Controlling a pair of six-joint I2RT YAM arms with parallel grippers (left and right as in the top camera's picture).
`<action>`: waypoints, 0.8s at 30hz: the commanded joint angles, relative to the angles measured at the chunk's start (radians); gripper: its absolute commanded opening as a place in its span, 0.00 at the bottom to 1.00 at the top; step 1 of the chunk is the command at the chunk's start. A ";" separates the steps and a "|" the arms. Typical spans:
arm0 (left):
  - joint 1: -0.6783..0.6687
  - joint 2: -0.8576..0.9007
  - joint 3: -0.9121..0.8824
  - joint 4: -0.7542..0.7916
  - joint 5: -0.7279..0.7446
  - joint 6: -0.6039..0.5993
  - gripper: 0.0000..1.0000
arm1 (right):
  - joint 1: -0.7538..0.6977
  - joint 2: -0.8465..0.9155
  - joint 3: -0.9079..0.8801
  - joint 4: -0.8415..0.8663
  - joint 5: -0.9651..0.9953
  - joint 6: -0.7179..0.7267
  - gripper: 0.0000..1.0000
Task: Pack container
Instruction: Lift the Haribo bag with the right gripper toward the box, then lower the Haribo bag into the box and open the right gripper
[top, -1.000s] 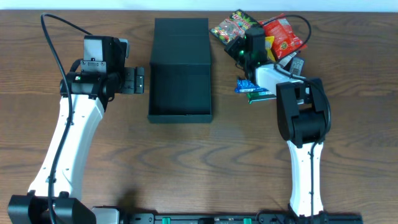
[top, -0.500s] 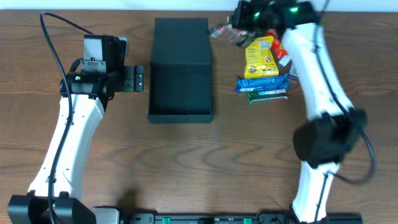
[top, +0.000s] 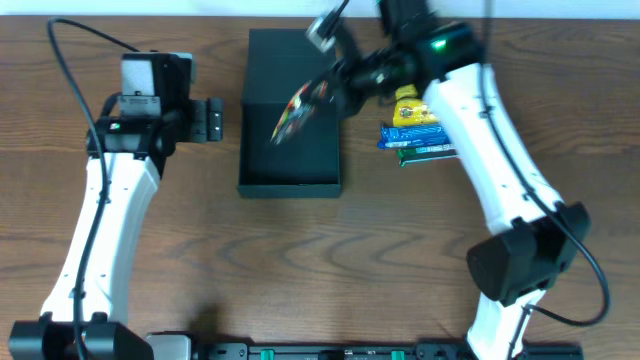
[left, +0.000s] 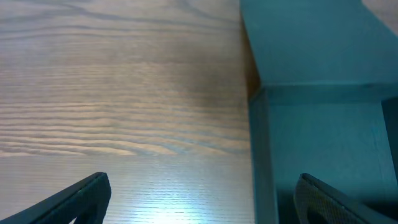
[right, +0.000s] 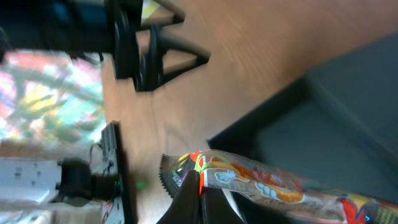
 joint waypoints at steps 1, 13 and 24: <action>0.038 -0.044 0.036 -0.004 0.007 0.010 0.95 | 0.038 0.008 -0.095 0.066 -0.114 -0.083 0.01; 0.076 -0.046 0.036 -0.004 0.060 0.011 0.95 | 0.113 0.106 -0.232 0.357 -0.046 0.079 0.01; 0.076 -0.046 0.036 -0.004 0.060 0.010 0.95 | 0.111 0.286 -0.232 0.289 0.159 0.331 0.02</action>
